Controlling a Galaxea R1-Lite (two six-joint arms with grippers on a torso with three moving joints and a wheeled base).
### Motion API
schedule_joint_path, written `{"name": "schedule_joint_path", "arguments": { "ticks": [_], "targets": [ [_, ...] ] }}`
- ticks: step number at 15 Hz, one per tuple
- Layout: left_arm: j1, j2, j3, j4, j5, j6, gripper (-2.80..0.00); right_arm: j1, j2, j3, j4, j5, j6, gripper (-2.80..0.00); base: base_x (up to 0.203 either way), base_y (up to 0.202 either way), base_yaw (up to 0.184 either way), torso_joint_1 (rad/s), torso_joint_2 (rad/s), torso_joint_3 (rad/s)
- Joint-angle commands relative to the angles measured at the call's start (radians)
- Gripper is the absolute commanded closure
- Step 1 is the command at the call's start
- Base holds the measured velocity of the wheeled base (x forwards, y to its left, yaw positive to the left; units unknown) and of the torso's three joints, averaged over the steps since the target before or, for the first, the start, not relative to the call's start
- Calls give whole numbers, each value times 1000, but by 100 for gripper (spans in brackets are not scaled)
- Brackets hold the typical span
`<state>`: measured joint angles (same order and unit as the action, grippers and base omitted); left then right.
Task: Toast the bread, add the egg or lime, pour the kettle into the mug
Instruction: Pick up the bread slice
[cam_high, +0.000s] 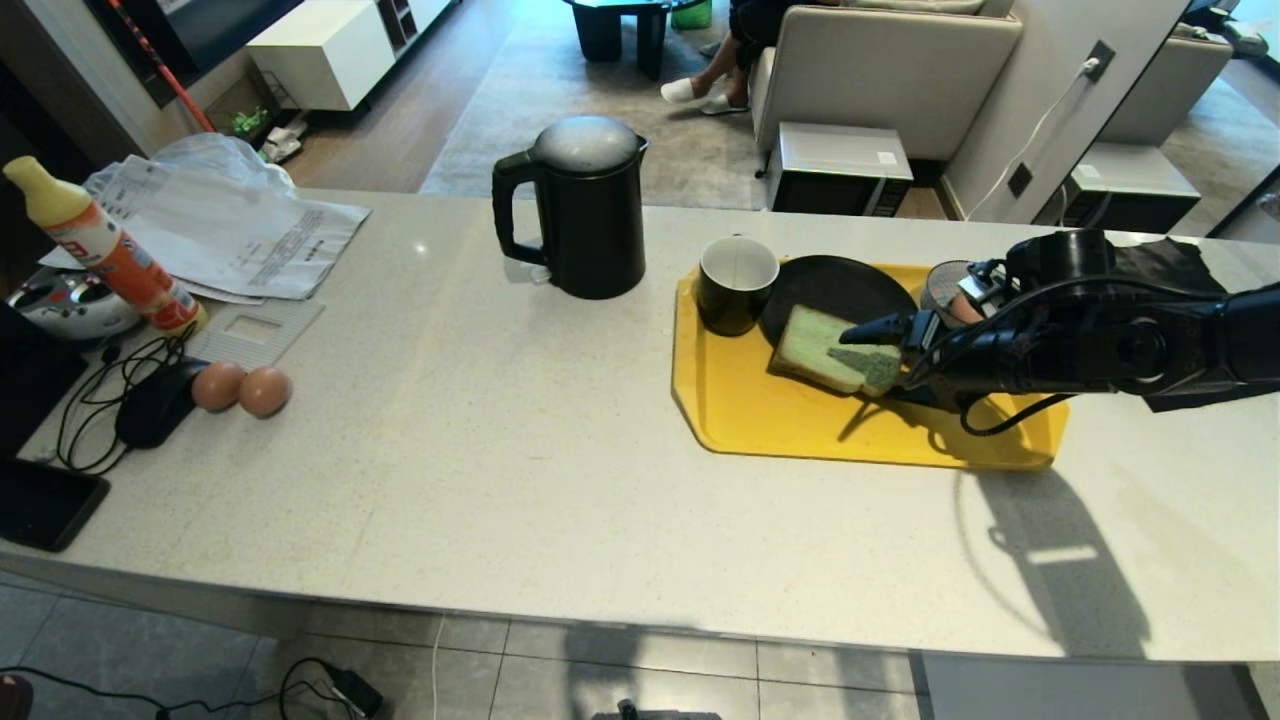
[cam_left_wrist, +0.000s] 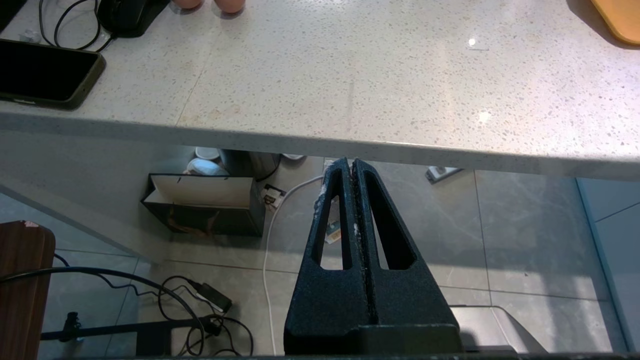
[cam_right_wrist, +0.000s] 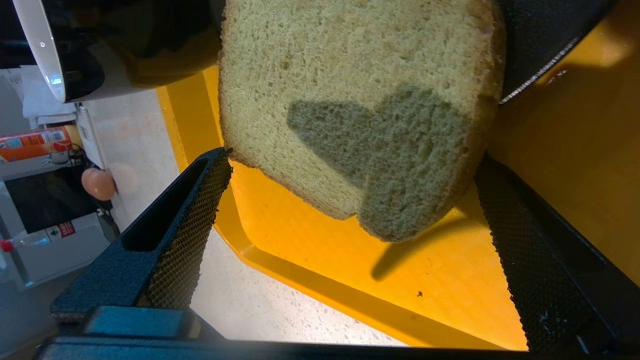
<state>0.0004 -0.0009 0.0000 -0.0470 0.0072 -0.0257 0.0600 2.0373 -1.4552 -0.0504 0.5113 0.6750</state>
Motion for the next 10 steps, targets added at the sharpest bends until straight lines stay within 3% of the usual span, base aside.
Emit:
{"name": "schedule_joint_path", "arguments": {
  "ticks": [1, 5, 10],
  "targets": [
    [1, -1, 17, -1, 0, 0, 0, 1, 14, -14, 1, 4, 5, -280, 0, 0, 0, 0, 0, 0],
    [1, -1, 17, -1, 0, 0, 0, -1, 21, -21, 2, 10, 75, -280, 0, 0, 0, 0, 0, 0],
    [1, -1, 17, -1, 0, 0, 0, -5, 35, -21, 9, 9, 77, -280, 0, 0, 0, 0, 0, 0]
  ]
}}
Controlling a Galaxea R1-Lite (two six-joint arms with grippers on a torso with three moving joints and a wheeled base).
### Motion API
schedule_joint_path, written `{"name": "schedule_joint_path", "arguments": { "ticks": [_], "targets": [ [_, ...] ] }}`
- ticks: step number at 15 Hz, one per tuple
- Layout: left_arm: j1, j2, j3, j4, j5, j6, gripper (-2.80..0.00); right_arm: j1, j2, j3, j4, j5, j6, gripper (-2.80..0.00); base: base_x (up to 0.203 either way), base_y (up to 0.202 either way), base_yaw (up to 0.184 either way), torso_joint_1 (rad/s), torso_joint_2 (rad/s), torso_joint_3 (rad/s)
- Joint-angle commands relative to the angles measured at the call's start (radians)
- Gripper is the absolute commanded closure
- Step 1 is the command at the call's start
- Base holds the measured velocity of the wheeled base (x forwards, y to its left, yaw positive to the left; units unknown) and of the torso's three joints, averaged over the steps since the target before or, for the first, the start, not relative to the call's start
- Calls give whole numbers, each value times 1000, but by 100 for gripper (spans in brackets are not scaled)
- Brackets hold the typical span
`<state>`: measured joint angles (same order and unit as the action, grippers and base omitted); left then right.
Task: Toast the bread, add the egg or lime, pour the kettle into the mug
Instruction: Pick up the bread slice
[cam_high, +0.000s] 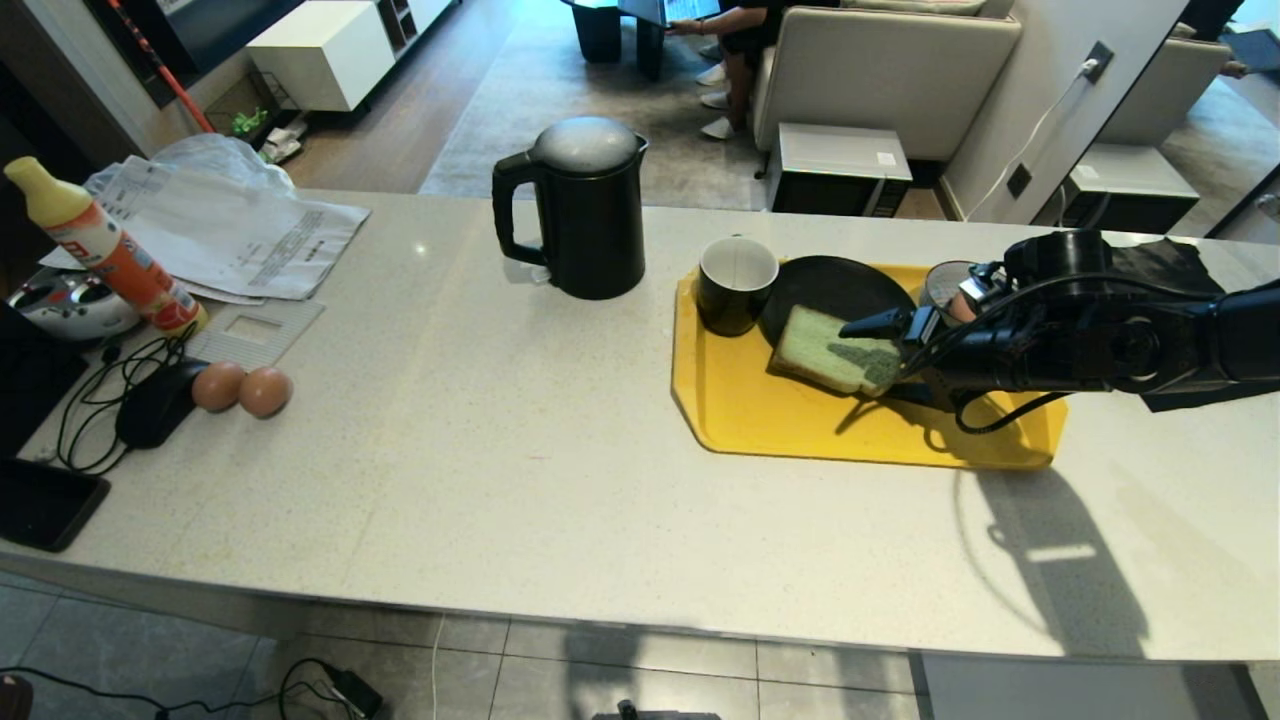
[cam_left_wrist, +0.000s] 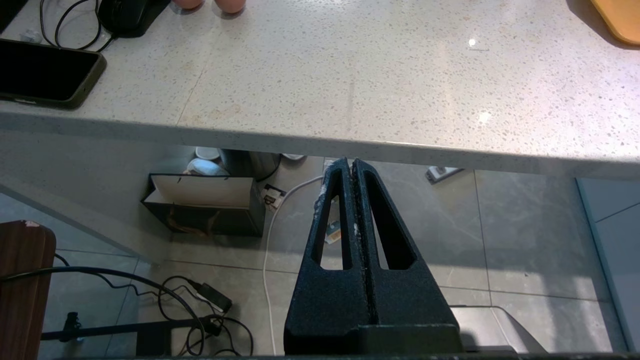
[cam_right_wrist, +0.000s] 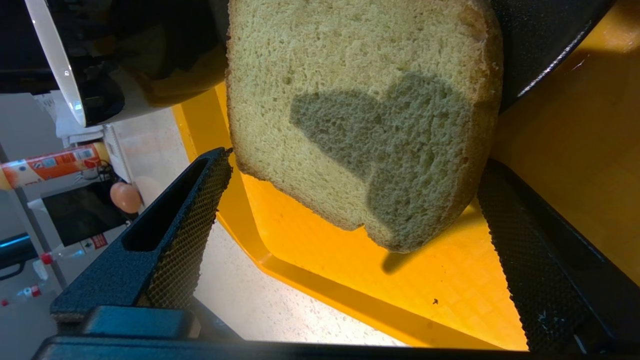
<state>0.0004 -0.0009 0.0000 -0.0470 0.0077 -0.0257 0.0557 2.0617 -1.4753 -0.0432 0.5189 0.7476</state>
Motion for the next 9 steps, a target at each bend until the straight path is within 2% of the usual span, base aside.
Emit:
{"name": "schedule_joint_path", "arguments": {
  "ticks": [1, 6, 7, 9],
  "targets": [
    [1, -1, 17, -1, 0, 0, 0, -1, 11, 0, 3, 2, 4, -280, 0, 0, 0, 0, 0, 0],
    [1, -1, 17, -1, 0, 0, 0, -1, 15, -2, 22, 1, 2, -280, 0, 0, 0, 0, 0, 0],
    [1, -1, 17, -1, 0, 0, 0, -1, 18, -2, 22, 1, 2, 0, 0, 0, 0, 0, 0, 0],
    [1, -1, 17, -1, 0, 0, 0, -1, 20, 1, 23, 1, 2, 0, 0, 0, 0, 0, 0, 0]
  ]
}}
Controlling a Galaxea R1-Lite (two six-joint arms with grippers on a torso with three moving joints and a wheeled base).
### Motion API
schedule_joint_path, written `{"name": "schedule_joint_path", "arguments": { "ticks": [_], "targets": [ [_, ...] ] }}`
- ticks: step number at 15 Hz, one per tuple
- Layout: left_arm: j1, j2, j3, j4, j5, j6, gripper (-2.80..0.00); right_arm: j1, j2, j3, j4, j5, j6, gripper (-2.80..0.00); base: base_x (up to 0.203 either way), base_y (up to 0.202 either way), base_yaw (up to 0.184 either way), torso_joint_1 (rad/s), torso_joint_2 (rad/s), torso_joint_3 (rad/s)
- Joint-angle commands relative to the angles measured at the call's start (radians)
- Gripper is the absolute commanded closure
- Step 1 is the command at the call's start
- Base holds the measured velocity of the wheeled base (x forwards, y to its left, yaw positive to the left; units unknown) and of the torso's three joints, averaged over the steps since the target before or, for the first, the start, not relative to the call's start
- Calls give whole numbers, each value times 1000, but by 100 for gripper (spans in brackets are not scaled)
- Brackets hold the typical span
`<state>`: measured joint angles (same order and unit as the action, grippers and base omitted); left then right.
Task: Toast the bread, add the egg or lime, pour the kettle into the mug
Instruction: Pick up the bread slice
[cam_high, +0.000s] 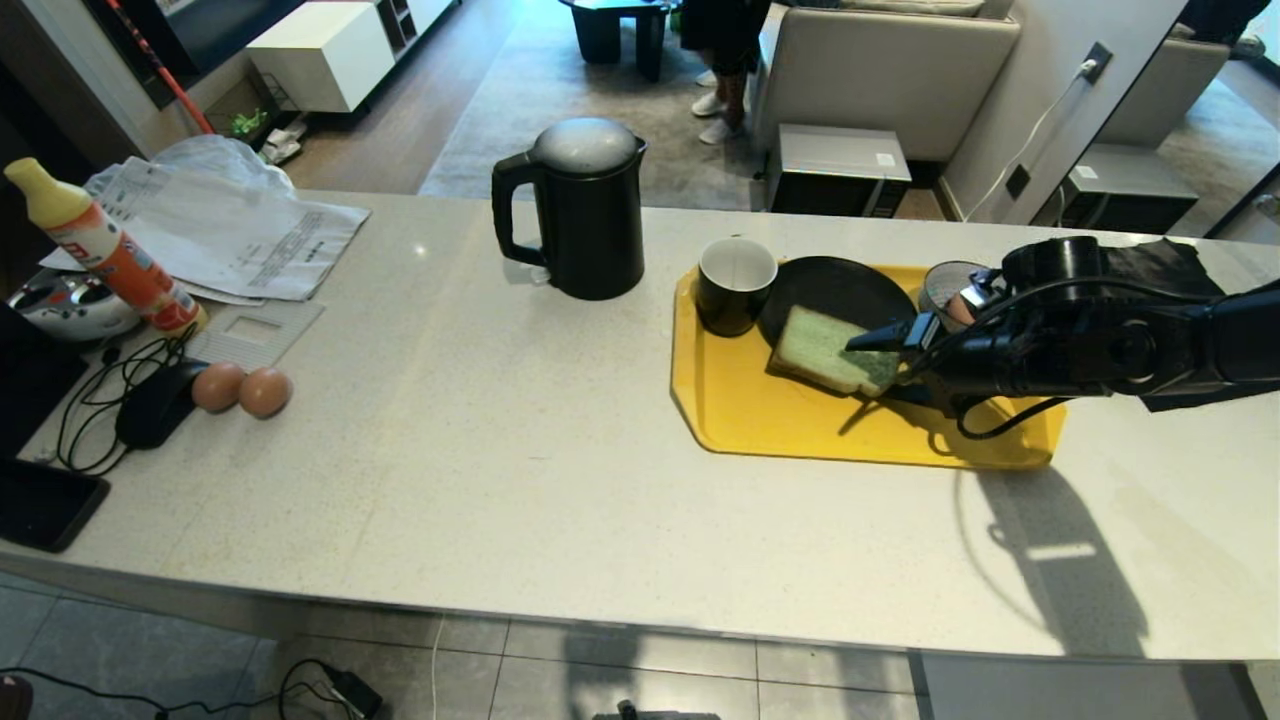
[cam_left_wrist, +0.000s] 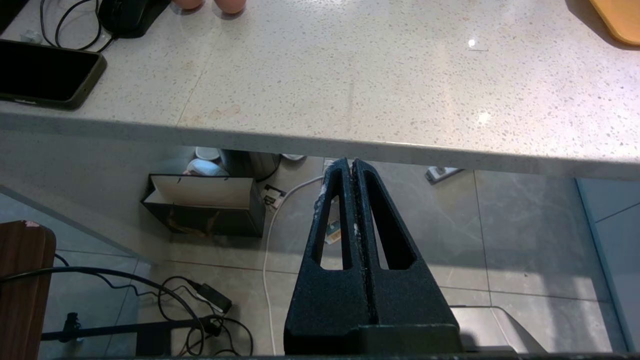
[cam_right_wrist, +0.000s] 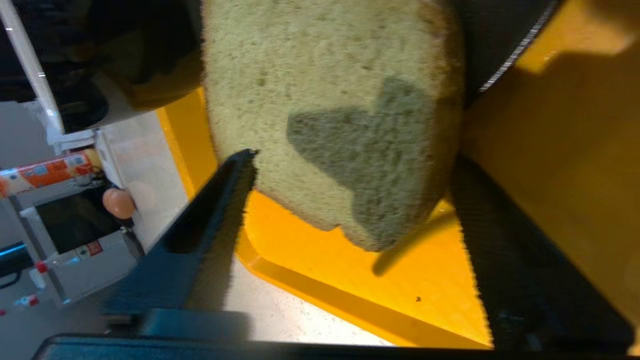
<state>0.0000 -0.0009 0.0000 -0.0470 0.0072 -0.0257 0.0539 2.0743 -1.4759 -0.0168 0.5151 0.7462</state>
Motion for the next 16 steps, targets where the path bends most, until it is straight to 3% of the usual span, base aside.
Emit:
{"name": "schedule_joint_path", "arguments": {
  "ticks": [1, 16],
  "targets": [
    [1, -1, 17, -1, 1, 0, 0, 1, 9, 2, -3, 3, 4, 0, 0, 0, 0, 0, 0, 0],
    [1, -1, 17, -1, 0, 0, 0, -36, -5, -24, 35, 26, -6, 0, 0, 0, 0, 0, 0, 0]
  ]
}}
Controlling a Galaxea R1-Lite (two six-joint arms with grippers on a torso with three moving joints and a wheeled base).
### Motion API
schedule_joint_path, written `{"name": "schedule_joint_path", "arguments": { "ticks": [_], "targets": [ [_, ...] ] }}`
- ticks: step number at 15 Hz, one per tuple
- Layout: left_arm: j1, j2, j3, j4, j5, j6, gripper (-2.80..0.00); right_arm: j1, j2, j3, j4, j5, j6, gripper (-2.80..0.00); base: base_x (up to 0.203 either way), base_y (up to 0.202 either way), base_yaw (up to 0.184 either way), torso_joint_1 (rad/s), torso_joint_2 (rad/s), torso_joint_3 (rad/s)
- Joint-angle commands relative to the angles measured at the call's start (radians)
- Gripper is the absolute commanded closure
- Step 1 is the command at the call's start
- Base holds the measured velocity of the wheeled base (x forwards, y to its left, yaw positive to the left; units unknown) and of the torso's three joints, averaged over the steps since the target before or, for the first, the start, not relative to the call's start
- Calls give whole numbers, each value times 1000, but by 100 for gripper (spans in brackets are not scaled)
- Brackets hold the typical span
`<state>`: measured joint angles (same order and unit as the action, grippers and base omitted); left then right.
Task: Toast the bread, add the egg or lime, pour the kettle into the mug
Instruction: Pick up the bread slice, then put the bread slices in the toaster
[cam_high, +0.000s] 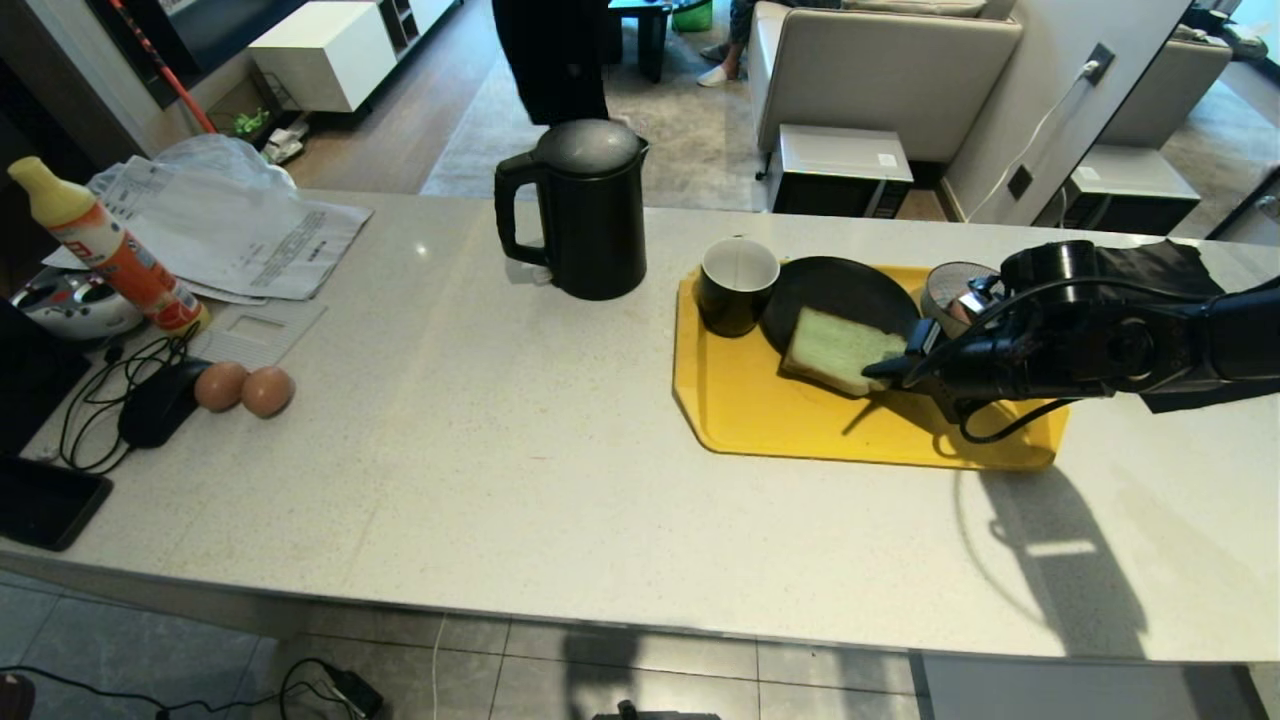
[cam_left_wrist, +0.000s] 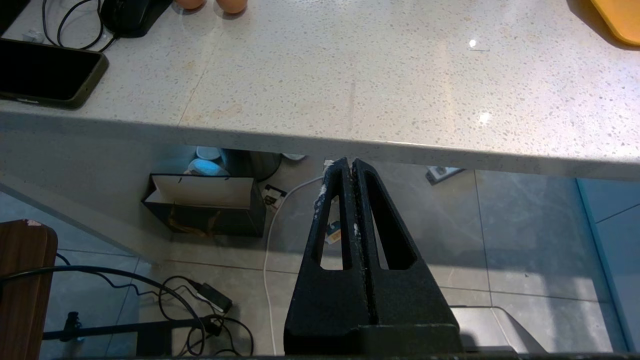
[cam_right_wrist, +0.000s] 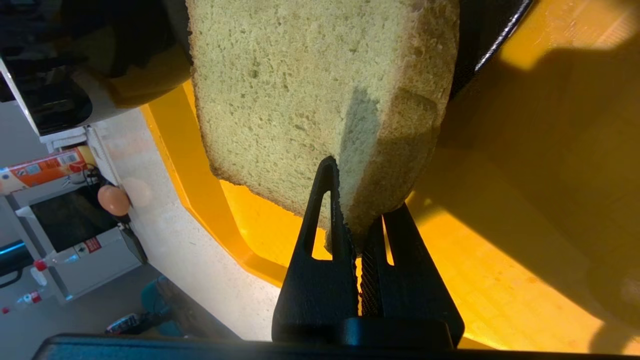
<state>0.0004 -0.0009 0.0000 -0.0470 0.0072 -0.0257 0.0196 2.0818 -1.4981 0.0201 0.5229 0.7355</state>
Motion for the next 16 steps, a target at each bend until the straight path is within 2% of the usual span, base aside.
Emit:
{"name": "schedule_joint_path", "arguments": {
  "ticks": [1, 3, 5, 8, 14, 16],
  "targets": [
    [1, -1, 17, -1, 0, 0, 0, -9, -23, -2, -2, 45, 6, 0, 0, 0, 0, 0, 0, 0],
    [0, -1, 17, -1, 0, 0, 0, -14, -51, -1, -2, 97, 10, 0, 0, 0, 0, 0, 0, 0],
    [1, -1, 17, -1, 0, 0, 0, -13, -81, -1, -2, 113, 11, 0, 0, 0, 0, 0, 0, 0],
    [1, -1, 17, -1, 0, 0, 0, -14, -136, 2, 8, 198, 21, 0, 0, 0, 0, 0, 0, 0],
    [0, -1, 17, -1, 0, 0, 0, -12, -261, -42, 50, 232, 18, 0, 0, 0, 0, 0, 0, 0],
    [0, -1, 17, -1, 0, 0, 0, -12, -301, -119, 116, 231, -32, 0, 0, 0, 0, 0, 0, 0]
  ]
}}
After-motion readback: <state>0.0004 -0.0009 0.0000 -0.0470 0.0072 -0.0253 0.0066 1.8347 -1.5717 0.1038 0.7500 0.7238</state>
